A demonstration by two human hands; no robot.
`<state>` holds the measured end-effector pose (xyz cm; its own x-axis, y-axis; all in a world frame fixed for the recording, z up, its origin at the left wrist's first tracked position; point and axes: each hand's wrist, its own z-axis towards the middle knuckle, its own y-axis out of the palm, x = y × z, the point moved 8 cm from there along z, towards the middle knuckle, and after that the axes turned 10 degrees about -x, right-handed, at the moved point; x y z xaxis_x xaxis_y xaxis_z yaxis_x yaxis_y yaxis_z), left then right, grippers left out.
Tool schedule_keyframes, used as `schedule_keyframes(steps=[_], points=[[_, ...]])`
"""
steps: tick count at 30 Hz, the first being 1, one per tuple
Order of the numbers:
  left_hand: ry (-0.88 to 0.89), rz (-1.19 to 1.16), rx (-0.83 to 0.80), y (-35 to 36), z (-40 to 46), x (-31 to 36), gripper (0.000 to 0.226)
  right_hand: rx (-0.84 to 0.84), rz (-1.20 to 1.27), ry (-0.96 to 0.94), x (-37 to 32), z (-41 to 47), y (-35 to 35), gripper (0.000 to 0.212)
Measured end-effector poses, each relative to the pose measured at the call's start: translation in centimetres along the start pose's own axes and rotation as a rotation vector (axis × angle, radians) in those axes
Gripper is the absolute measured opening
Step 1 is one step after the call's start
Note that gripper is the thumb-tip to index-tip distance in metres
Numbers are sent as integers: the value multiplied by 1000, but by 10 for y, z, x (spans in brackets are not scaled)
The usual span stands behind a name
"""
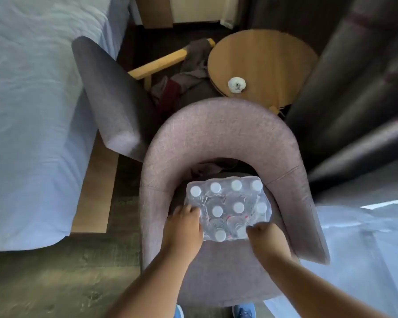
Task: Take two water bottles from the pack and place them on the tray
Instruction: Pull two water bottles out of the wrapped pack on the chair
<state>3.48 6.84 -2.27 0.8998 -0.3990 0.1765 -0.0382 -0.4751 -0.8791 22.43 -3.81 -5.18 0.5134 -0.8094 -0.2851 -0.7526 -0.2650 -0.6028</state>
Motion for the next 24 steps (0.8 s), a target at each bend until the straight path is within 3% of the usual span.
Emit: schedule_keyframes(steps=[2, 5, 7, 10, 14, 15, 18, 24], points=[[22, -36, 36, -5, 3, -2, 19, 24, 208, -56, -21, 2, 10, 41], [78, -51, 15, -3, 8, -4, 52, -33, 225, -109, -67, 12, 19, 40], [103, -41, -45, 6, 12, -5, 66, -40, 193, -120, -84, 27, 16, 37], [155, -1, -113, 21, 15, -7, 73, -24, -82, -147, -98, 38, 23, 27], [179, -30, -102, 30, 16, -9, 77, 162, -563, -367, -116, 27, 36, 11], [166, -54, -89, 31, 16, -9, 78, 214, -676, -445, -119, 25, 42, 16], [144, -59, -30, 35, 14, -7, 73, 366, -719, -667, -129, 25, 46, 36], [181, -27, 163, 9, 37, 13, 50, 317, -651, -726, -122, 42, 52, 27]])
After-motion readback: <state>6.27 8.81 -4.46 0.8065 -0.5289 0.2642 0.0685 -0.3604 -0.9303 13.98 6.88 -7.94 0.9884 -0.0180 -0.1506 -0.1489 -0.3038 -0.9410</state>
